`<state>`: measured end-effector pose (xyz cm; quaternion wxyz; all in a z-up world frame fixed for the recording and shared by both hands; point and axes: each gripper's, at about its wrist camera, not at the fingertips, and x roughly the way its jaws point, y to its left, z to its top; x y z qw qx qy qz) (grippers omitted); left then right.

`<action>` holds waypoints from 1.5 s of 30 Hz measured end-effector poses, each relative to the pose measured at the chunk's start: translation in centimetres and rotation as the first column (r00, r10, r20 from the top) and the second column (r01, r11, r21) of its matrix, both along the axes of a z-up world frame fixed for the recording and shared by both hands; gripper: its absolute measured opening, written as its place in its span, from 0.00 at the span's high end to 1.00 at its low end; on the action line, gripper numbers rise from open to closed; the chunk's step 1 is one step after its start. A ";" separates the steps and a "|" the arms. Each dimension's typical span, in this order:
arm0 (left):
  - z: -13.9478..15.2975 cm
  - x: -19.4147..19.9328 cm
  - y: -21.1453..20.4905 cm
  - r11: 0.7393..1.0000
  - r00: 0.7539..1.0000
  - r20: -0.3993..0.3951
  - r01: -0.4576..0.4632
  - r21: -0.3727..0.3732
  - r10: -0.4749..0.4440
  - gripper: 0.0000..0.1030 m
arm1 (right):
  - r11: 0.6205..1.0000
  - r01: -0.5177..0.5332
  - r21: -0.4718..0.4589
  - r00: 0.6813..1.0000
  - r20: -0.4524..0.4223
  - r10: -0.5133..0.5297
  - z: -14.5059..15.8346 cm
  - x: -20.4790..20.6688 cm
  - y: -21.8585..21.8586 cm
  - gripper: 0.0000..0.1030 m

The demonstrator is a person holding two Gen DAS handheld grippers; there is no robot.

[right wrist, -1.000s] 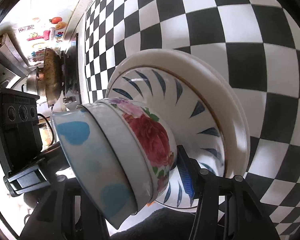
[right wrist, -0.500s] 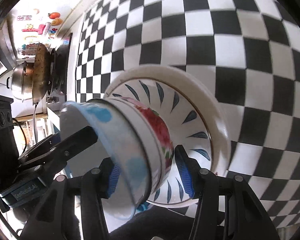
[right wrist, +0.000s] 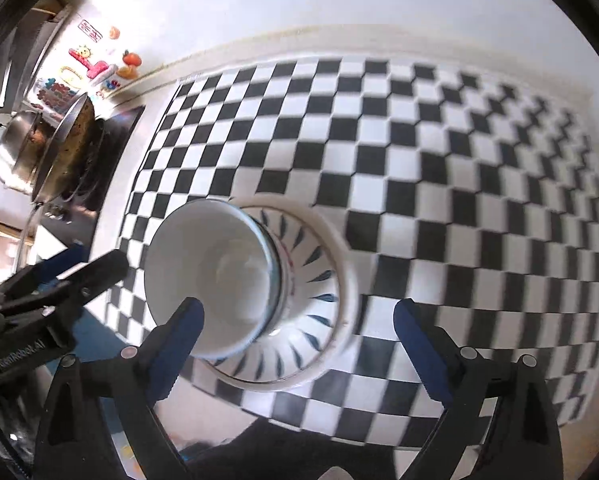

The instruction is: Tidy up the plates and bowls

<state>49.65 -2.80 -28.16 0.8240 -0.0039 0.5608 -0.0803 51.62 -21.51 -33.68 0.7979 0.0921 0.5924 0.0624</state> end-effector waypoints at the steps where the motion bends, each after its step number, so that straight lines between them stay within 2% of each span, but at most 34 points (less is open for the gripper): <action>1: 0.5 -0.5 0.1 1.000 1.000 0.028 -0.010 0.019 0.009 0.06 | 1.000 0.008 -0.028 1.000 0.029 -0.008 0.8 -0.7 0.0 0.00; 4: 2.1 -2.0 0.3 0.999 0.995 0.096 -0.027 0.043 0.022 0.06 | 0.994 0.048 -0.094 0.994 0.107 -0.038 3.1 -2.7 0.1 0.00; 13: 6.6 -6.4 -0.3 0.998 0.979 0.203 -0.024 0.065 0.010 0.05 | 0.982 0.132 -0.133 0.962 0.255 -0.095 9.2 -8.2 0.2 0.00; 22: 11.7 -11.8 -0.2 0.998 0.953 0.303 -0.032 0.053 0.014 0.05 | 0.979 0.158 -0.127 0.925 0.367 -0.101 15.3 -14.8 0.2 0.00; 30: 15.7 -17.9 0.7 0.998 0.921 0.390 -0.049 0.042 0.029 0.05 | 0.972 0.202 -0.121 0.869 0.480 -0.121 20.3 -21.7 -0.1 0.00; 41: 18.5 -27.6 1.9 0.996 0.902 0.432 -0.059 0.066 0.025 0.05 | 0.967 0.232 -0.105 0.831 0.538 -0.141 24.3 -31.9 1.2 0.00; 45: 19.8 -30.8 2.7 0.995 0.885 0.465 -0.047 0.086 0.002 0.05 | 0.964 0.244 -0.104 0.820 0.553 -0.148 25.1 -35.5 2.5 0.00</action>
